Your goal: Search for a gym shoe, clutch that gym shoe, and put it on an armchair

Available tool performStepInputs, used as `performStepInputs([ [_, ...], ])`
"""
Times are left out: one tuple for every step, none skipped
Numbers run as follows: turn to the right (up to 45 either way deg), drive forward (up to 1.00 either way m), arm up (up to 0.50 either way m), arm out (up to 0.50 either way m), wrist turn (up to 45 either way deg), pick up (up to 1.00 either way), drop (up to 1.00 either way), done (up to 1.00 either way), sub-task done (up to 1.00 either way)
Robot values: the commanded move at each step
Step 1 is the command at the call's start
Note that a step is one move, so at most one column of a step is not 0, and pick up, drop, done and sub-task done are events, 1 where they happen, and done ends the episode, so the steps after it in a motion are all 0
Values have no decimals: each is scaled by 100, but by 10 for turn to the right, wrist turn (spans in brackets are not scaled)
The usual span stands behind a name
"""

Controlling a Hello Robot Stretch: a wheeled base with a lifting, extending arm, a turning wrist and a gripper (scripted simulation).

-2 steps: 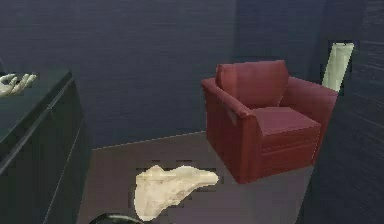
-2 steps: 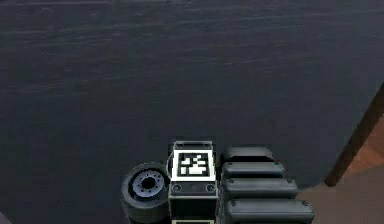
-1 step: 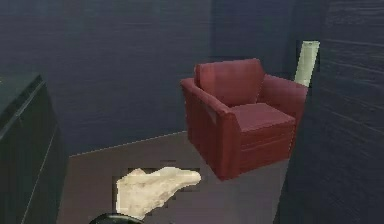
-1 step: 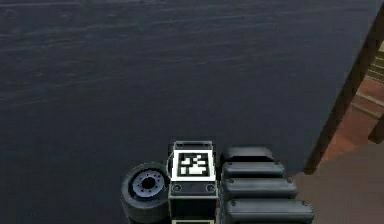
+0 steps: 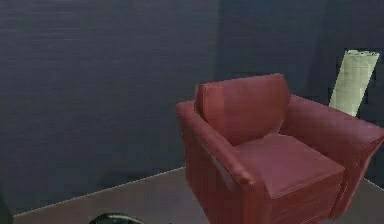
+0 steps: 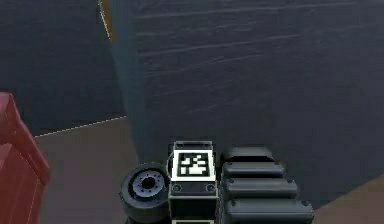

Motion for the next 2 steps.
performStepInputs([
  [390,0,0,0,0,0,0,0,0],
  [0,30,0,0,0,0,0,0,0],
])
